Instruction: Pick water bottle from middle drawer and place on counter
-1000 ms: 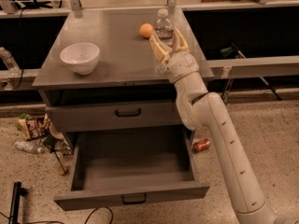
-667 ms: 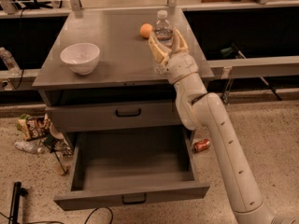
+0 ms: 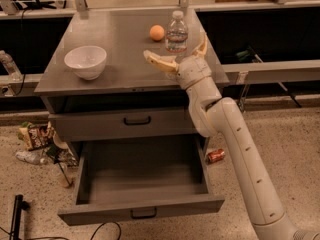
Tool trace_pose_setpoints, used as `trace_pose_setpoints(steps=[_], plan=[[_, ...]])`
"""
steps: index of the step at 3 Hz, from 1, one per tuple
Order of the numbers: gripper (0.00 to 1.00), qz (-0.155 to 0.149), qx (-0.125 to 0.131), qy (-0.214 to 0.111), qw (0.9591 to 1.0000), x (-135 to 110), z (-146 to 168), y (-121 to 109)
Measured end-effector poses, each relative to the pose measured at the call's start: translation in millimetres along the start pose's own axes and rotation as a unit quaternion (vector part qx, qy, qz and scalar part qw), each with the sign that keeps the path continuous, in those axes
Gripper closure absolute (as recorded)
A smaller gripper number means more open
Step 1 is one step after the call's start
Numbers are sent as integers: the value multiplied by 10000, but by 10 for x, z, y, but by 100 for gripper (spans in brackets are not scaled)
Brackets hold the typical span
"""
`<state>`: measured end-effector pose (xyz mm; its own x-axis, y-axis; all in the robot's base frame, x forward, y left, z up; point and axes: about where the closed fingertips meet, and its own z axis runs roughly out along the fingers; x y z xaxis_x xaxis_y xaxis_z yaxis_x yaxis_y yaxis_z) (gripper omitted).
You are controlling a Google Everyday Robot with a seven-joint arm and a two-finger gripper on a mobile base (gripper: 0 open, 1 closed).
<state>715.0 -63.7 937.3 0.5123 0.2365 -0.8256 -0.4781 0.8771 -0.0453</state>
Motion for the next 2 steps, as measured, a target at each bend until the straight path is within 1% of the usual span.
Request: trace_pose_setpoints(steps=[1,2], plan=[[0,-130,-107,-25,9999,-98,33,8],[0,-394,-206,53,9990,-409,-15,27]])
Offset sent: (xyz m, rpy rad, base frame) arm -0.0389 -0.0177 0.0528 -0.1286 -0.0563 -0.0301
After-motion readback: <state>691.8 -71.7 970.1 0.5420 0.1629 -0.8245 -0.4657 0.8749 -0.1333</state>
